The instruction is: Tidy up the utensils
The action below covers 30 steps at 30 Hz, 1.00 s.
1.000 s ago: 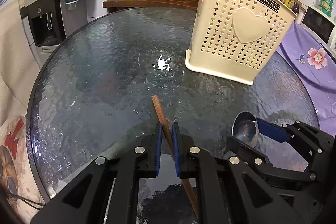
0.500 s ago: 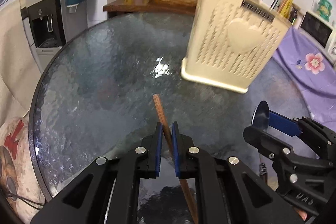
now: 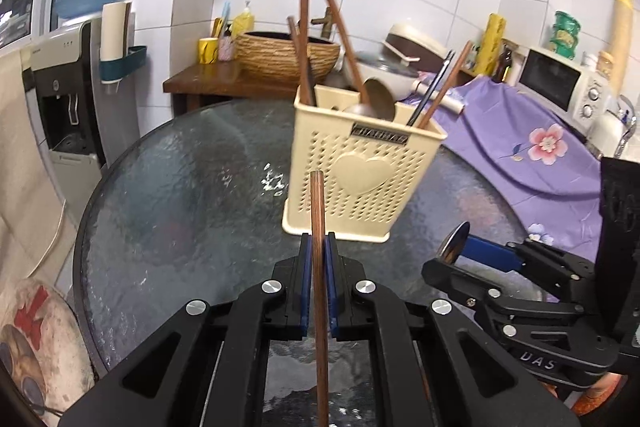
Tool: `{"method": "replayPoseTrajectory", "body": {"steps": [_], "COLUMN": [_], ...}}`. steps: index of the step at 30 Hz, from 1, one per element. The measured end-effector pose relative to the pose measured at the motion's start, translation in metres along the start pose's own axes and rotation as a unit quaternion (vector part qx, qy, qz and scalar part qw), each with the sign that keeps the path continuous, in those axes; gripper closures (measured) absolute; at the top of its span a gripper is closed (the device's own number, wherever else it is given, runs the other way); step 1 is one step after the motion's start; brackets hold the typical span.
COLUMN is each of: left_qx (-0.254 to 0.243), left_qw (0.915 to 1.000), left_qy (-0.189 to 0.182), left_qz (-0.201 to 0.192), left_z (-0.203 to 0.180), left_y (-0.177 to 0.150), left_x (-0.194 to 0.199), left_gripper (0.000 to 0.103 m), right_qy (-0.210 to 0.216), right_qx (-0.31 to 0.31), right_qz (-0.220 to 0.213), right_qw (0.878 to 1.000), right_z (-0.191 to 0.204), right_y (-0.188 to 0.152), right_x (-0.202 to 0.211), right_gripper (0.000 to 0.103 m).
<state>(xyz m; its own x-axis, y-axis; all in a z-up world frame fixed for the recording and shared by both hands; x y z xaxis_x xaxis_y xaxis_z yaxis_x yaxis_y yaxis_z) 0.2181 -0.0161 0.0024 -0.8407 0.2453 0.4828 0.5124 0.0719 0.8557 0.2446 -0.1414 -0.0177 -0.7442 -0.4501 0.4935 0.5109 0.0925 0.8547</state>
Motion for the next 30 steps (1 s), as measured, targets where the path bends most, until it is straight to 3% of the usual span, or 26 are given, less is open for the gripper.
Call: {"method": "replayPoseTrajectory", "body": {"steps": [20,24,30], "left_qx": [-0.015,-0.023,-0.042], "left_qw": [0.9977,0.996,0.9902], "left_qy": [-0.029,-0.03,-0.034], "left_qz": [-0.06,-0.082,-0.129], "left_z": [-0.019,-0.023,-0.034], "left_y": [0.047,0.07,0.13], "left_x": [0.031,0.038,0.055], "left_gripper": [0.097,0.097,0.103], "right_qy": [0.008,0.008,0.005], "right_qx": [0.002,0.003,0.009], "right_qz": [-0.037,-0.047,-0.074], "right_qw": [0.999,0.999,0.997], "right_z": [-0.005,-0.008,-0.011], "right_y": [0.038,0.056,0.104], "right_x": [0.032,0.035,0.042], "right_gripper": [0.056,0.056,0.056]}}
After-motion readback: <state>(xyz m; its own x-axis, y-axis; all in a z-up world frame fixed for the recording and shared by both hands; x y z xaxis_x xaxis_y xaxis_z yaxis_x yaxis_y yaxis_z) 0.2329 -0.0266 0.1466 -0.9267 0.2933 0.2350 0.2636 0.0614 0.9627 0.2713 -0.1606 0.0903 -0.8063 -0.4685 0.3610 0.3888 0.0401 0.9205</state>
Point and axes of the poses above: each gripper's, at about its wrist camera, not at the fingertips, and x roughly against the way its jaws point, z to its left, y to its top, the point moved 5 cm from there along -x, roughly the way its jaws point, and after that the axes turned 6 degrees about -z, right-handed, at the moved point
